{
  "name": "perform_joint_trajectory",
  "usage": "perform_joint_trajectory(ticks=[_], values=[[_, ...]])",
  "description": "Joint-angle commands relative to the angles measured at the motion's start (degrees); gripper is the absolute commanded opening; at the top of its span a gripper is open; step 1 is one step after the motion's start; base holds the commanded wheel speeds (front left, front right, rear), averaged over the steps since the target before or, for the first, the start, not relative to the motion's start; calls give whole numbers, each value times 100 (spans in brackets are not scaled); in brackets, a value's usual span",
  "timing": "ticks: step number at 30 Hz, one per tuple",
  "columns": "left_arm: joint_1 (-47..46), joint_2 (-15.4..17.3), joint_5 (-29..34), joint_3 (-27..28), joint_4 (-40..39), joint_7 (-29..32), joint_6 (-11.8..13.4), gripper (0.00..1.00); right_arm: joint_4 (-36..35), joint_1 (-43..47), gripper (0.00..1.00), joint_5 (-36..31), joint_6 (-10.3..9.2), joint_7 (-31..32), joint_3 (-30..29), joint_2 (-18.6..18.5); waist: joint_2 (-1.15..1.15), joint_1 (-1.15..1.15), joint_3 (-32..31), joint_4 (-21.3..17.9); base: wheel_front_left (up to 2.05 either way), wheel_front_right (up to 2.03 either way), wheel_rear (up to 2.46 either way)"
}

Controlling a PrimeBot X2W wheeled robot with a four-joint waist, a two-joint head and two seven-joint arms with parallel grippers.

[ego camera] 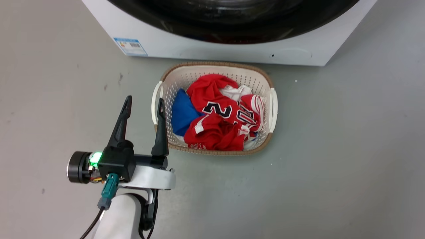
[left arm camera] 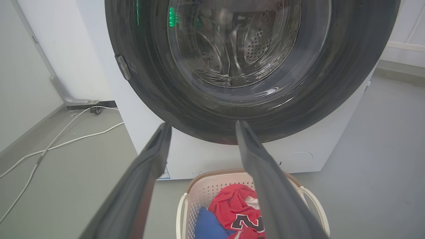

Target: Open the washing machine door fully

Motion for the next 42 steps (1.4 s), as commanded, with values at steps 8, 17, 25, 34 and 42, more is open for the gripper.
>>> perform_joint_trajectory(ticks=[8,17,25,34,42], values=[[-500,-8,-48,-145,-69,-16,-6,100,754,-1441,0,-262,2,454,615,-404,0,-1,693,233,0,0,0],[-649,-8,-115,-287,-37,-16,71,100,1265,-2577,0,-622,2,1165,1451,-613,0,-1,921,376,0,0,0],[-711,-8,-130,-317,-49,-16,110,100,1396,-2604,0,-847,2,1539,1863,-629,0,-1,950,471,0,0,0],[-640,-9,-49,-206,-8,-16,89,100,1120,-2039,0,-857,2,1794,2029,-632,0,-1,771,352,0,0,0],[-449,-8,56,-74,54,-16,2,100,545,-1237,0,-729,2,1970,2113,-506,0,-1,401,137,0,0,0]])
